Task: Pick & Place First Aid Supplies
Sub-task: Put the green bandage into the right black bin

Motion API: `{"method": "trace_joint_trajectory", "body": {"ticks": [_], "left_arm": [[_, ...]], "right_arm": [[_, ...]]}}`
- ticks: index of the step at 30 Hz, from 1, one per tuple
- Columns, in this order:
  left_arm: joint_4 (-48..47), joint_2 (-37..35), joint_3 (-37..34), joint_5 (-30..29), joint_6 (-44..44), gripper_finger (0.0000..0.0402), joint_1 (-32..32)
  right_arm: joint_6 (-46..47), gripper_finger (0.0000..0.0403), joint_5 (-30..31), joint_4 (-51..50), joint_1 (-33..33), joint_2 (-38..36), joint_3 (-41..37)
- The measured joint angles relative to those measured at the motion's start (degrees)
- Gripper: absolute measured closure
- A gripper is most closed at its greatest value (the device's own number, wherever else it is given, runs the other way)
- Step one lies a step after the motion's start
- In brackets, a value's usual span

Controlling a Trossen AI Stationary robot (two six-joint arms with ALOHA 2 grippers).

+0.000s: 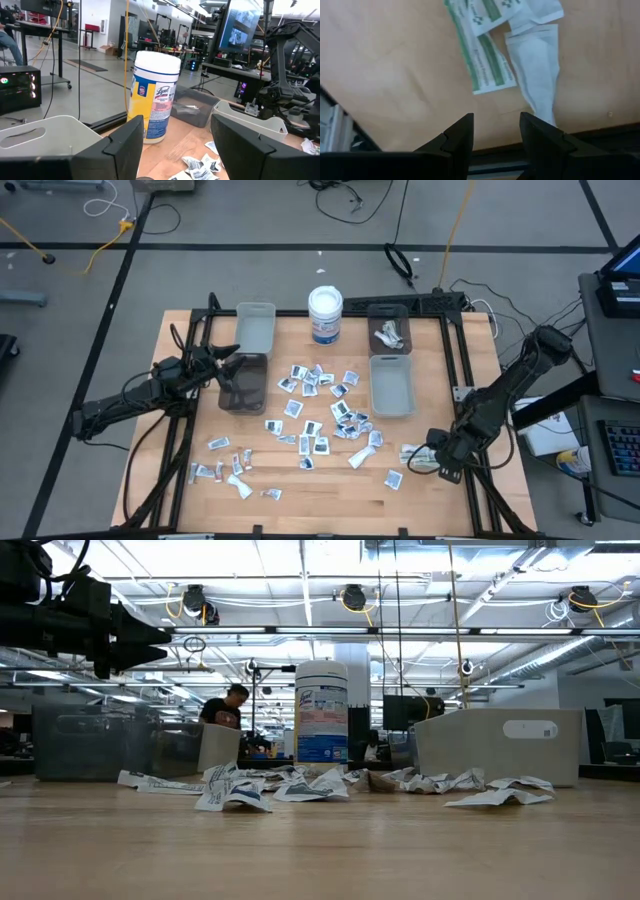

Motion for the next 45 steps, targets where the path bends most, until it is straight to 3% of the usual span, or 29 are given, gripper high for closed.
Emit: {"method": "trace_joint_trajectory", "body": {"ticks": [11, 16, 21, 27, 36, 45], "left_arm": [[0.00, 0.01, 0.00, 0.00, 0.00, 0.0165, 0.01], [0.00, 0.00, 0.00, 0.00, 0.00, 0.0165, 0.00], [0.00, -0.01, 0.00, 0.00, 0.00, 0.0165, 0.02], [0.00, 0.00, 0.00, 0.00, 0.00, 0.0165, 0.00], [-0.01, 0.00, 0.00, 0.00, 0.00, 0.0165, 0.01], [-0.02, -0.01, 0.00, 0.00, 0.00, 0.0165, 0.02]], "right_arm": [[-5.49, 0.0250, 0.45, 0.77, 0.00, 8.05, -0.83], [-3.80, 0.0250, 3.17, 0.42, -0.22, 11.47, -0.57], [-1.65, 0.0286, 3.67, 0.18, -0.42, 13.56, -0.57], [-1.72, 0.0391, 4.23, -0.21, -0.42, 13.84, -0.68], [-1.84, 0.0402, 1.51, -0.50, -0.52, 12.44, -0.38], [-0.27, 0.0403, 4.49, -14.29, -1.71, 6.21, 5.99]]}}
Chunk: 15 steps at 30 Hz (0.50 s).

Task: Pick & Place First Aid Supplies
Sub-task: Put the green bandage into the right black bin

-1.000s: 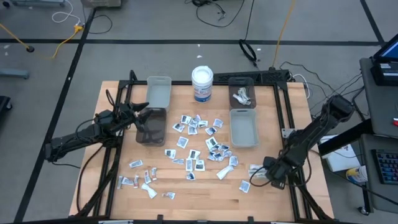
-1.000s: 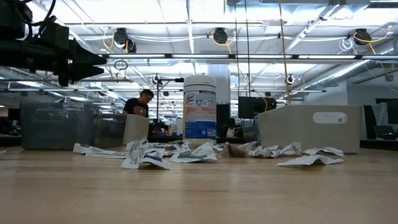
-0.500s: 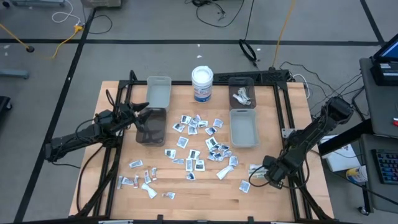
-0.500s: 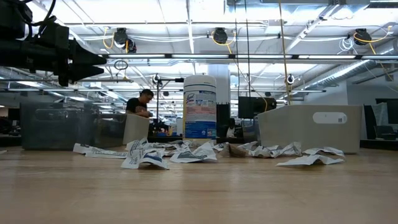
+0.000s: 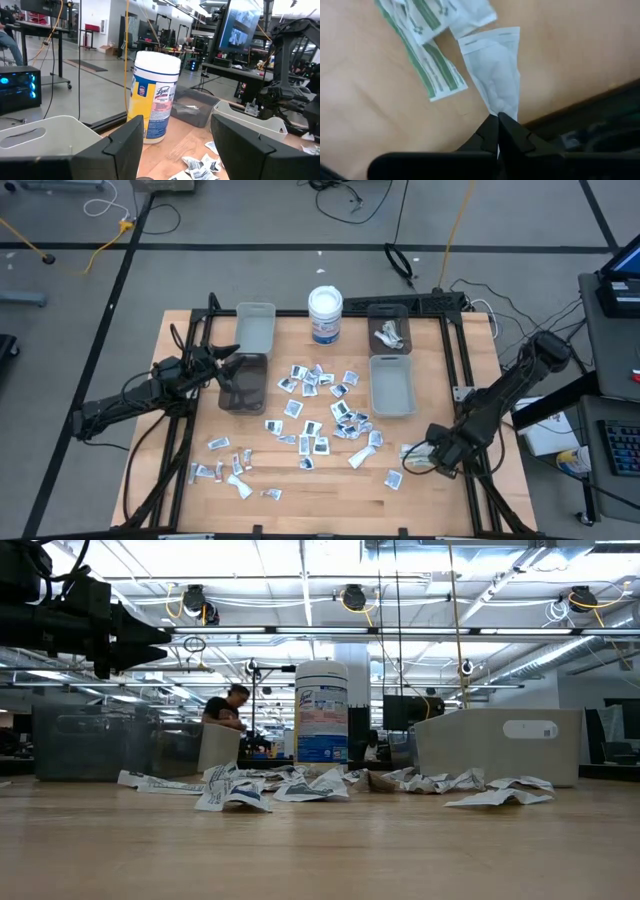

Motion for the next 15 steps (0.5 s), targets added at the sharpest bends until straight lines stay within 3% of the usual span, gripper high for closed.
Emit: {"method": "trace_joint_trajectory", "body": {"ticks": [9, 15], "left_arm": [[0.01, 0.02, 0.00, 0.00, 0.00, 0.0165, -0.01], [0.02, 0.02, 0.00, 0.00, -0.02, 0.0165, 0.01]], "right_arm": [[-5.20, 0.0403, 0.90, -7.78, -2.24, -3.30, 8.31], [-14.33, 0.0403, 5.92, -16.05, -2.57, -4.04, 15.74]]}}
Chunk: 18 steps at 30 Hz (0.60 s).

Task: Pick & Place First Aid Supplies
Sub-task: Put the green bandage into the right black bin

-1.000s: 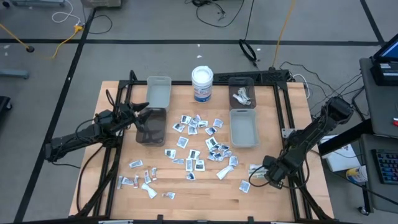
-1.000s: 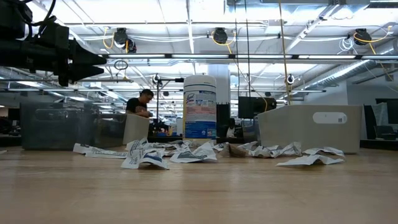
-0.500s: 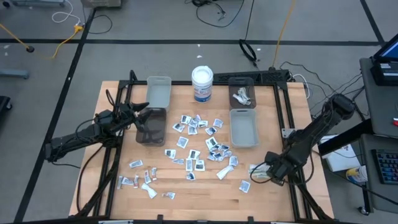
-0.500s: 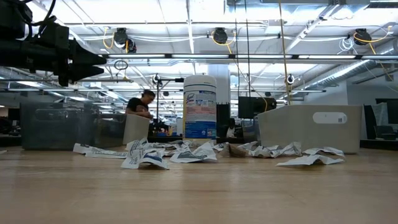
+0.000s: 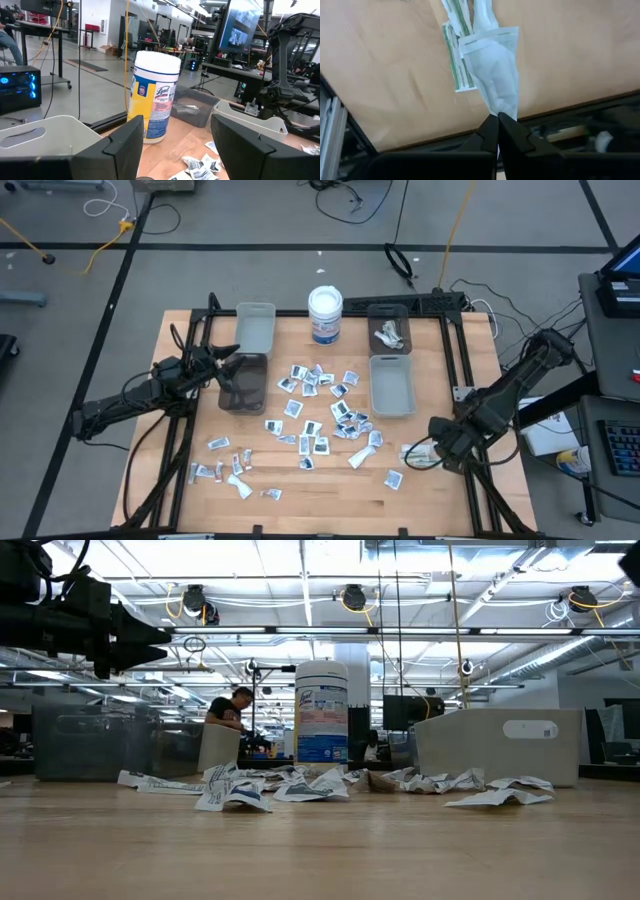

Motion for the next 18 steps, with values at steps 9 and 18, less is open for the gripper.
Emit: {"method": "trace_joint_trajectory", "body": {"ticks": [9, 18], "left_arm": [[-0.02, 0.00, 0.00, 0.00, 0.02, 0.0165, -0.02], [-0.02, 0.00, 0.00, 0.00, 0.02, 0.0165, -0.02]], "right_arm": [[-7.24, 0.0403, 3.09, -6.11, -6.03, 0.05, 7.04], [-20.35, 0.0403, 8.54, -5.96, -29.64, 0.04, 7.08]]}}
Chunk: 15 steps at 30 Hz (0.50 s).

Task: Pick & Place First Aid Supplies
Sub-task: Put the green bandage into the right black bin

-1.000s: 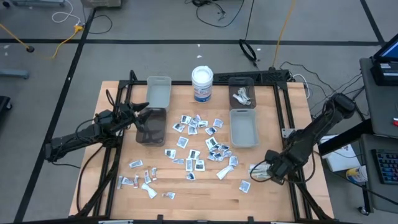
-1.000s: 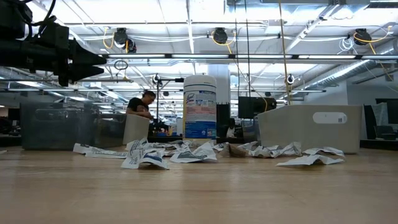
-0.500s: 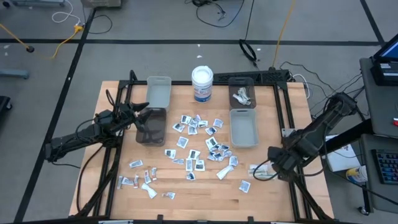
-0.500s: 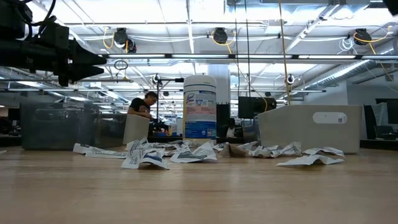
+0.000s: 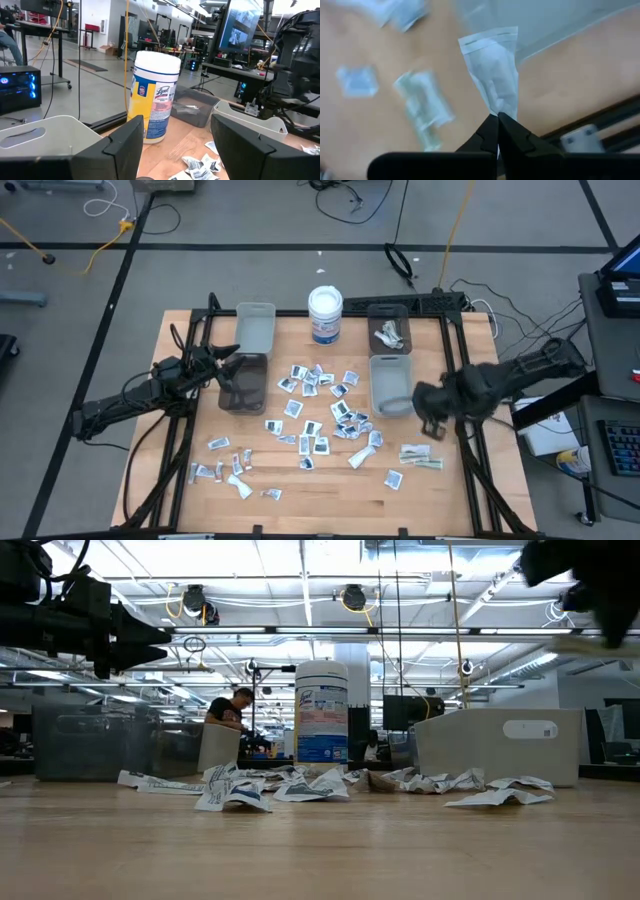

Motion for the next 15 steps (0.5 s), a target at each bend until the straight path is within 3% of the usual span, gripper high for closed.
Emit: {"method": "trace_joint_trajectory", "body": {"ticks": [9, 15], "left_arm": [[0.00, -0.01, 0.00, 0.00, -0.02, 0.0165, 0.01], [0.01, 0.00, 0.00, 0.00, 0.00, 0.0165, 0.02]], "right_arm": [[-12.78, 0.0403, 2.53, -0.03, -29.17, 1.24, 0.00], [-15.33, 0.0403, 2.76, 0.00, -42.17, 3.13, 0.00]]}}
